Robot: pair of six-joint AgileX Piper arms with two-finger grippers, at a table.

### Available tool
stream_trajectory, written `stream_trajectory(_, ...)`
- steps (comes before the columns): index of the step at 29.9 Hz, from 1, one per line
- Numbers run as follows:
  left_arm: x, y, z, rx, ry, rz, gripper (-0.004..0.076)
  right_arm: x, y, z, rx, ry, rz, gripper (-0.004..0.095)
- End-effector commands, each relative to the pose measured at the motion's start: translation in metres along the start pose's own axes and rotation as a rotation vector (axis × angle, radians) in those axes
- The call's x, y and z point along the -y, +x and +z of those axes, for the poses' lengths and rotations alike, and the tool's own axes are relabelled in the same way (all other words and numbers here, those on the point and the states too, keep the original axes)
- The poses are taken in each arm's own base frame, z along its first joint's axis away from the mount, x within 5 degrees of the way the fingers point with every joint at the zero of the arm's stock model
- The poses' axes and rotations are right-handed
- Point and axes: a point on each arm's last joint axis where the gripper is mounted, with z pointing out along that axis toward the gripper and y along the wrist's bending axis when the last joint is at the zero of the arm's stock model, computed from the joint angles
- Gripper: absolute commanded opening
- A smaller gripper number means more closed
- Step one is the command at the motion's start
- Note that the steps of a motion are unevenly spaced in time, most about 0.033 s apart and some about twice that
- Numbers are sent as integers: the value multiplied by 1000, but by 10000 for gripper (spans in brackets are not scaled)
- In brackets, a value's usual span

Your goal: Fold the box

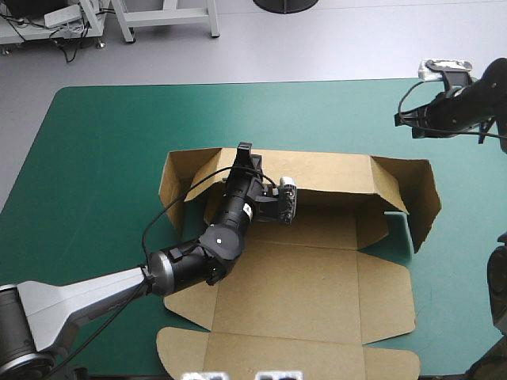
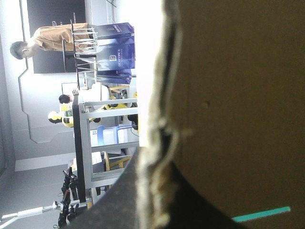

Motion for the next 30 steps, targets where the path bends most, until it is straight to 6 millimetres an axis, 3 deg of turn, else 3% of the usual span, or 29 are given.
stream_trajectory(1, -5, 11, -5, -78, 2, -93, -9, 9, 3, -26, 69, -40, -13, -20)
stream_trajectory(7, -5, 11, -5, -78, 2, -105, -9, 28, 20, -6, 52, -197, 5, -20)
stream_trajectory(11, -5, 11, -5, -78, 1, -120, -9, 24, 32, 12, 24, -289, -38, -19)
stream_trajectory(15, -5, 11, -5, -78, 1, -120, -9, 22, 37, 18, 21, -329, -43, -20)
stream_trajectory(23, -5, 12, -5, -95, -6, -122, -9, 11, 64, 6, 13, -339, -115, -20)
stream_trajectory(30, -5, 12, -5, -95, -9, -169, -9, 7, 90, -3, 66, -412, -78, -20)
